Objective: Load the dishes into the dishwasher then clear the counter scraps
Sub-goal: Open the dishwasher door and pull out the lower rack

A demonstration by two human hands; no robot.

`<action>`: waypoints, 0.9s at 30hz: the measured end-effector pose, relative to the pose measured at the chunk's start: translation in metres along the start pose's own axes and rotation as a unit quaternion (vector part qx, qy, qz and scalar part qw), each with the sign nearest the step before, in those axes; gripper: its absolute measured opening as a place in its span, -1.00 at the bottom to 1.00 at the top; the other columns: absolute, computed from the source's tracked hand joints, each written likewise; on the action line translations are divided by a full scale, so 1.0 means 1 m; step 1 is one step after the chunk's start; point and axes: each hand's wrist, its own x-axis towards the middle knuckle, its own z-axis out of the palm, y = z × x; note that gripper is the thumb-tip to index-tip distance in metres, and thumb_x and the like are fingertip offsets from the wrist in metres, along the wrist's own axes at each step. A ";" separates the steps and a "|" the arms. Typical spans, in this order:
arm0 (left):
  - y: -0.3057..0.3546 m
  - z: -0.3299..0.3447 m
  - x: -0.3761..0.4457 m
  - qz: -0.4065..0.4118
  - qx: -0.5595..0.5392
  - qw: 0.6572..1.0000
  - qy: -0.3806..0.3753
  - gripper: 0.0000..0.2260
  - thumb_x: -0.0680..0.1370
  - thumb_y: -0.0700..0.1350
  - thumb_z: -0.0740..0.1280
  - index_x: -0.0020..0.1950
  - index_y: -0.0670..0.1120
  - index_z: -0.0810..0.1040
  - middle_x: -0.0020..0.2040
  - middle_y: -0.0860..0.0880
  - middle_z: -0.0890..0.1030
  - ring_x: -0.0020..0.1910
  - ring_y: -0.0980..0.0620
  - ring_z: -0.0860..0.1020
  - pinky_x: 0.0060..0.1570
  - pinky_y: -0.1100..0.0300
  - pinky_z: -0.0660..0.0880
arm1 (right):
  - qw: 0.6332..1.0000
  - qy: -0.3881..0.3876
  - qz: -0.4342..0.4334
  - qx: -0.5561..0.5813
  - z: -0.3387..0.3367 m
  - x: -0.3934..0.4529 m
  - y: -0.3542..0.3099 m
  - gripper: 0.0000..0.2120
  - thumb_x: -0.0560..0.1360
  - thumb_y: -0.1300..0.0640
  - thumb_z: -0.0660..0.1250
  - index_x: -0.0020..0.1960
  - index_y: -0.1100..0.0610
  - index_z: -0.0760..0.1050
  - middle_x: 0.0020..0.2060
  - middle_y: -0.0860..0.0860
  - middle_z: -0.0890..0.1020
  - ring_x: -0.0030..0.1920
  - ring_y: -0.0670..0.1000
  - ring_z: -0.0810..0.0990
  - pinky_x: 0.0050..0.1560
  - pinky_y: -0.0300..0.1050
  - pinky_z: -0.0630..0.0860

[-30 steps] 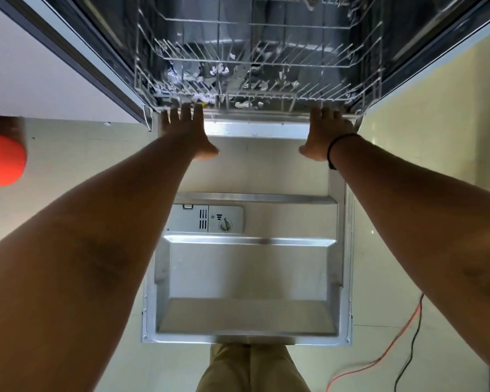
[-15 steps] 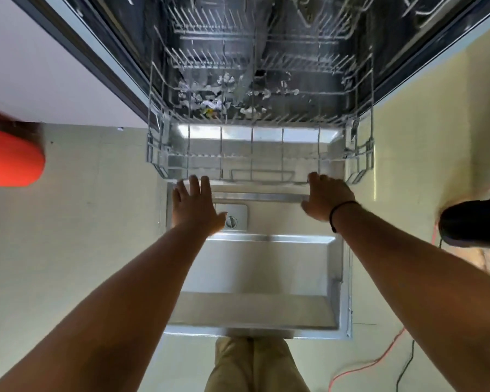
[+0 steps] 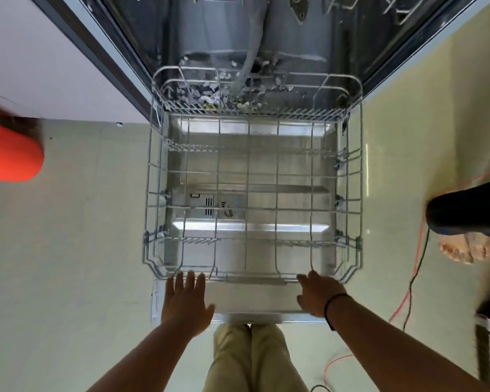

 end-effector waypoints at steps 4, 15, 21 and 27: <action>-0.010 0.029 -0.019 0.033 0.010 0.999 -0.038 -0.30 0.55 0.24 0.13 0.57 0.01 -0.07 0.58 -0.08 -0.02 0.55 -0.13 -0.10 0.46 -0.05 -0.23 | 0.999 -0.034 -0.011 -0.003 0.036 -0.011 -0.004 -0.43 0.57 -0.03 0.11 0.54 0.08 0.09 0.45 0.11 0.30 0.42 0.14 0.32 0.37 0.00 0.29; -0.027 -0.010 -0.034 0.043 -0.037 0.997 -0.045 -0.45 0.58 0.18 0.13 0.52 0.01 0.17 0.52 -0.02 0.24 0.49 -0.04 0.21 0.43 0.06 0.18 | 1.000 0.004 0.000 0.022 0.011 -0.045 0.001 -0.45 0.58 -0.04 0.12 0.53 0.03 0.11 0.45 0.04 0.34 0.42 0.09 0.33 0.39 0.00 0.31; -0.040 -0.062 -0.097 0.038 -0.068 0.996 -0.053 -0.49 0.58 0.17 0.14 0.48 -0.01 0.25 0.47 -0.01 0.32 0.44 -0.01 0.28 0.38 0.08 0.26 | 0.999 0.034 -0.018 0.037 -0.034 -0.109 -0.014 -0.45 0.58 -0.04 0.13 0.53 0.04 0.12 0.45 0.05 0.33 0.42 0.10 0.31 0.39 -0.01 0.29; -0.067 -0.125 -0.182 0.059 -0.089 0.994 -0.004 -0.48 0.58 0.17 0.15 0.51 0.02 0.23 0.50 -0.01 0.29 0.45 -0.02 0.27 0.39 0.07 0.25 | 0.995 0.086 -0.048 0.015 -0.085 -0.195 -0.045 -0.39 0.55 -0.10 0.15 0.53 0.05 0.10 0.45 0.06 0.34 0.43 0.11 0.31 0.39 0.01 0.30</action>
